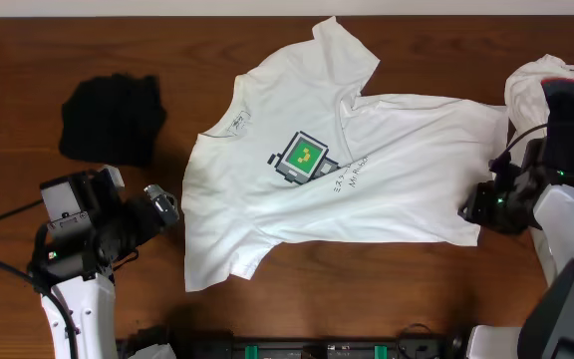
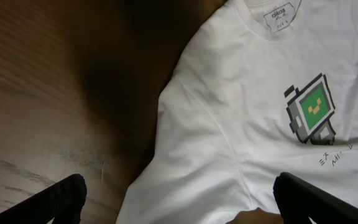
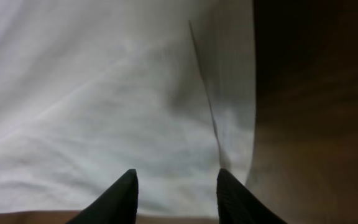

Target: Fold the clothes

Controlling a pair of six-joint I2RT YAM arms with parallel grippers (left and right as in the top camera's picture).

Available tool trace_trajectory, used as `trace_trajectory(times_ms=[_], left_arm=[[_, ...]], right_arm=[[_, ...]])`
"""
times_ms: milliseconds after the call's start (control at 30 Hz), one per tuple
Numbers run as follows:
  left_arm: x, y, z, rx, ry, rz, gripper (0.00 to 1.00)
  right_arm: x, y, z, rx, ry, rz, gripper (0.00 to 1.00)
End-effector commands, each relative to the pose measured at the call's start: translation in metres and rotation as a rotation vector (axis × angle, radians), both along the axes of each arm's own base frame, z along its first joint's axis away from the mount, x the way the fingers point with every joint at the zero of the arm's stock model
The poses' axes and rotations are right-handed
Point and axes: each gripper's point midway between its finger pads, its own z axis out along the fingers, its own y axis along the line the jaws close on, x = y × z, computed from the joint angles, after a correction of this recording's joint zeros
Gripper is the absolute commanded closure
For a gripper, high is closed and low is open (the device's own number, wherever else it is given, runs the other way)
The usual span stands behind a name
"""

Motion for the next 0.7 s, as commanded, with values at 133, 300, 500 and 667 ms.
trace_trajectory(times_ms=[133,300,500,667], left_arm=[[0.002,-0.001,0.005,0.003,-0.013,-0.014,0.02],[0.002,-0.001,0.005,0.003,-0.013,-0.014,0.02],[0.002,-0.001,0.005,0.004,-0.013,-0.014,0.02],[0.002,-0.001,0.005,0.003,-0.014,-0.014,0.02]], right_arm=[[-0.006,0.0,-0.027,0.049,0.059,0.037,0.59],[-0.012,-0.004,-0.037,0.067,0.099,0.015,0.61],[-0.017,-0.002,-0.039,0.08,0.113,0.014,0.69],[-0.022,0.003,-0.038,0.105,0.131,0.013,0.99]])
